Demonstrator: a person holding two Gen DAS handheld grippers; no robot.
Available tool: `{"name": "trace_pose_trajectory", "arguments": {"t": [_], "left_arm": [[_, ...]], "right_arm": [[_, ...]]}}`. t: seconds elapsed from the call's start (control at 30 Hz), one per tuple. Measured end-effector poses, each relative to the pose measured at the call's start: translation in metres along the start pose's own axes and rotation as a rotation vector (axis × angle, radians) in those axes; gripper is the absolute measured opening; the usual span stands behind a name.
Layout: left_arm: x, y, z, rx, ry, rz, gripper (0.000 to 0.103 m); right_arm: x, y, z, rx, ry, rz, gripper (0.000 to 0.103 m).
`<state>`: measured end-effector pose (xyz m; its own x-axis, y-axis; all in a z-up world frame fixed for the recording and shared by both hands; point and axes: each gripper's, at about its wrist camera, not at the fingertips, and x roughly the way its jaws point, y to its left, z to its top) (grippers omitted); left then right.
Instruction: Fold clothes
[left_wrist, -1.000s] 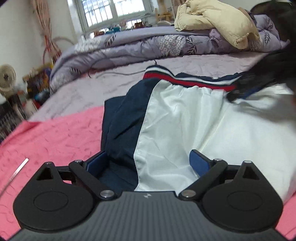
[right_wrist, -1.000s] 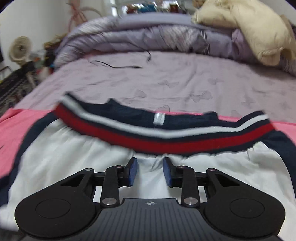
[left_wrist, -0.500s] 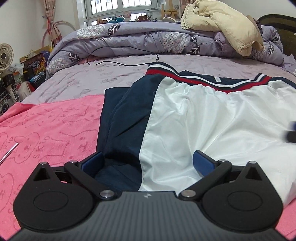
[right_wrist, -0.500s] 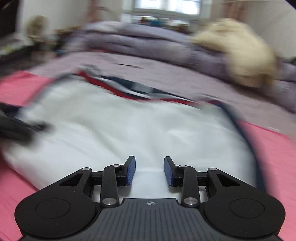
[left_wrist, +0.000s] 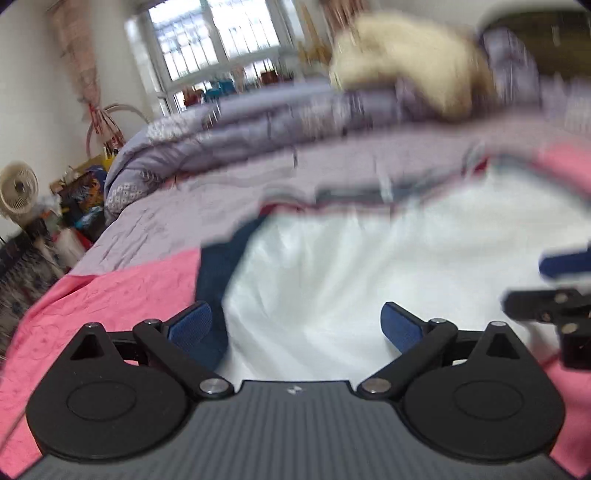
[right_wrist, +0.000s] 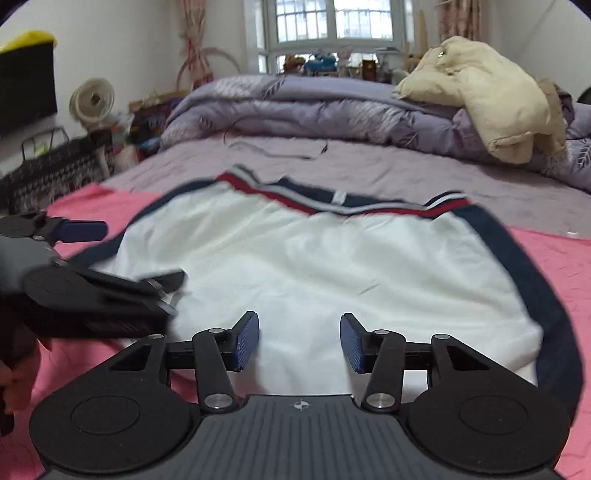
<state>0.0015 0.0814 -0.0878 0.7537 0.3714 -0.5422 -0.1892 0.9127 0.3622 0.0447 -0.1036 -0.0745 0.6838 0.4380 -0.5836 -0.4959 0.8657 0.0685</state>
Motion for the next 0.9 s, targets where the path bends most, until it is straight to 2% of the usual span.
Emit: {"name": "trace_pose_trajectory", "arguments": {"t": [0.07, 0.13, 0.2, 0.27, 0.3, 0.33, 0.37, 0.4, 0.43, 0.5, 0.57, 0.63, 0.67, 0.7, 0.8, 0.87, 0.9], "left_arm": [[0.007, -0.001, -0.019, 0.032, -0.001, 0.04, 0.102], [0.008, 0.016, -0.022, -0.01, 0.014, 0.062, 0.103], [0.014, 0.033, -0.026, -0.012, 0.026, 0.128, 0.103], [0.021, 0.05, -0.032, -0.035, 0.04, 0.129, 0.103], [0.023, 0.056, -0.035, -0.05, 0.046, 0.126, 0.103], [0.024, 0.061, -0.035, -0.061, 0.052, 0.123, 0.103], [0.025, 0.063, -0.035, -0.061, 0.054, 0.126, 0.103], [0.025, 0.065, -0.035, -0.055, 0.054, 0.132, 0.103], [0.024, 0.066, -0.035, -0.053, 0.056, 0.142, 0.103], [0.018, 0.066, -0.033, -0.055, 0.06, 0.168, 0.103], [-0.002, 0.066, -0.029, -0.058, 0.012, 0.182, 0.101], [-0.026, 0.067, -0.021, -0.061, -0.099, 0.142, 0.101], [-0.035, 0.067, -0.014, -0.062, -0.149, 0.091, 0.1], [-0.035, 0.064, -0.003, -0.067, -0.166, 0.021, 0.101], [-0.019, 0.052, 0.033, -0.082, -0.154, -0.18, 0.101], [0.014, 0.035, 0.053, -0.041, -0.094, -0.176, 0.101], [0.034, 0.026, 0.059, -0.011, -0.052, -0.142, 0.1]], "right_arm": [[-0.002, -0.018, -0.007, 0.016, 0.009, -0.057, 0.051], [-0.004, -0.036, -0.013, 0.032, 0.017, -0.114, 0.051], [-0.005, -0.055, -0.02, 0.047, 0.026, -0.171, 0.051], [-0.007, -0.073, -0.026, 0.063, 0.035, -0.228, 0.05], [-0.008, -0.082, -0.029, 0.071, 0.039, -0.256, 0.04], [-0.009, -0.091, -0.033, 0.079, 0.043, -0.285, 0.035], [-0.01, -0.1, -0.036, 0.087, 0.047, -0.312, 0.036], [-0.014, -0.102, -0.035, 0.1, 0.039, -0.32, 0.052], [-0.017, -0.104, -0.034, 0.113, 0.032, -0.327, 0.057], [-0.025, -0.108, -0.033, 0.138, 0.017, -0.343, 0.052], [-0.032, -0.112, -0.031, 0.162, 0.001, -0.355, 0.051], [-0.041, -0.093, -0.022, 0.112, -0.062, -0.264, 0.051], [-0.041, -0.082, -0.016, 0.08, -0.083, -0.228, 0.051], [-0.038, -0.071, -0.01, 0.054, -0.094, -0.183, 0.051], [-0.017, -0.051, 0.003, 0.074, -0.125, -0.01, 0.051], [0.006, -0.046, 0.004, 0.108, -0.088, 0.008, 0.051], [0.019, -0.045, 0.002, 0.119, -0.052, 0.002, 0.051]]}}
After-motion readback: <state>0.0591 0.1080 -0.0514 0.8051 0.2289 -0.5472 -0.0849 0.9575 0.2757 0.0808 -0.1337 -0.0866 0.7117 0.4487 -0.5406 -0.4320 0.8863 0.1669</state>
